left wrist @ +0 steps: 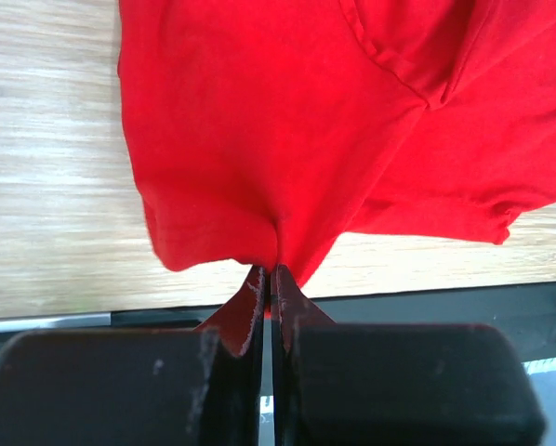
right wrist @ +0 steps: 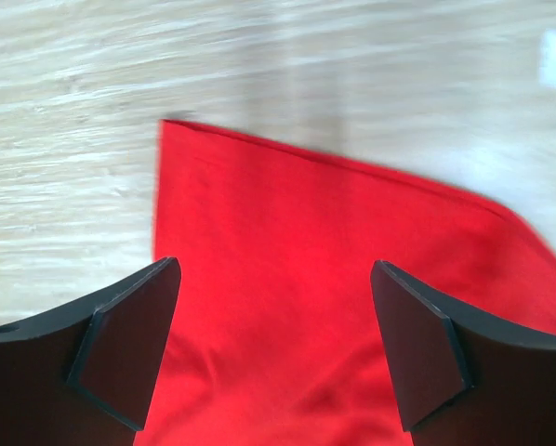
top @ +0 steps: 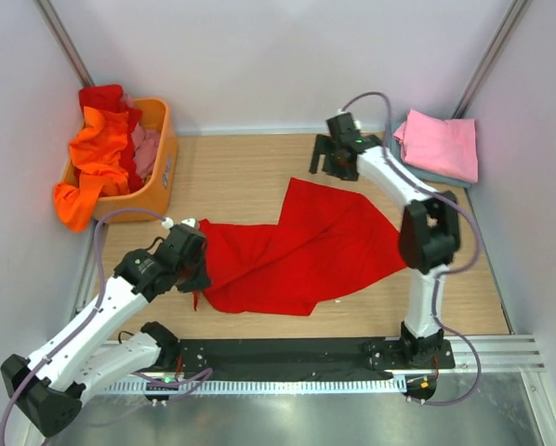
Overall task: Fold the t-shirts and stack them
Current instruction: Flatten the tshirt out
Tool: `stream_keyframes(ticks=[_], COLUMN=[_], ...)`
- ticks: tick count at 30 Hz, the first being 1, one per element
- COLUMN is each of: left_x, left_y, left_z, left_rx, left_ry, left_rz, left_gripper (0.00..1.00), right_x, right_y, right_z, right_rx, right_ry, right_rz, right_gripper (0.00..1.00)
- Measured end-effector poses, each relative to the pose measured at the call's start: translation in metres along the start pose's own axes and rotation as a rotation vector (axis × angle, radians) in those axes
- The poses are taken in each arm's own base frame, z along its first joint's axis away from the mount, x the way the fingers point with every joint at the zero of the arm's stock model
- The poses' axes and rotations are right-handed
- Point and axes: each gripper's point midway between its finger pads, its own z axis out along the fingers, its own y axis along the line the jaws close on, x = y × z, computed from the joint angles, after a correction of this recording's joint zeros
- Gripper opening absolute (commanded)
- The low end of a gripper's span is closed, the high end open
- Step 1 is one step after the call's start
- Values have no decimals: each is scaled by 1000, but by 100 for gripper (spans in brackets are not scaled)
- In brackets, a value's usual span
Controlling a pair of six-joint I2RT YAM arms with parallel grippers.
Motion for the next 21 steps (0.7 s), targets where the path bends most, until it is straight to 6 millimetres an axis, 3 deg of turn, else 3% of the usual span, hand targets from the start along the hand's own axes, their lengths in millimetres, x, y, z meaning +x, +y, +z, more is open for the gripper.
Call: stream_keyframes(ticks=[5, 10, 15, 21], left_x=[1, 2, 3, 4], left_y=[0, -1, -1, -3], left_z=[0, 0, 0, 0], left_rx=[0, 0, 2, 7], left_ry=[3, 6, 9, 12], left_rz=[-1, 4, 10, 21], left_gripper=[0, 0, 0, 0], right_x=[22, 51, 60, 56], right_y=[63, 106, 124, 113], right_z=[69, 101, 103, 117], right_rx=[-38, -73, -67, -7], right_ry=[77, 119, 110, 87], right_rz=[-123, -206, -241, -241], right_gripper=[88, 88, 82, 79])
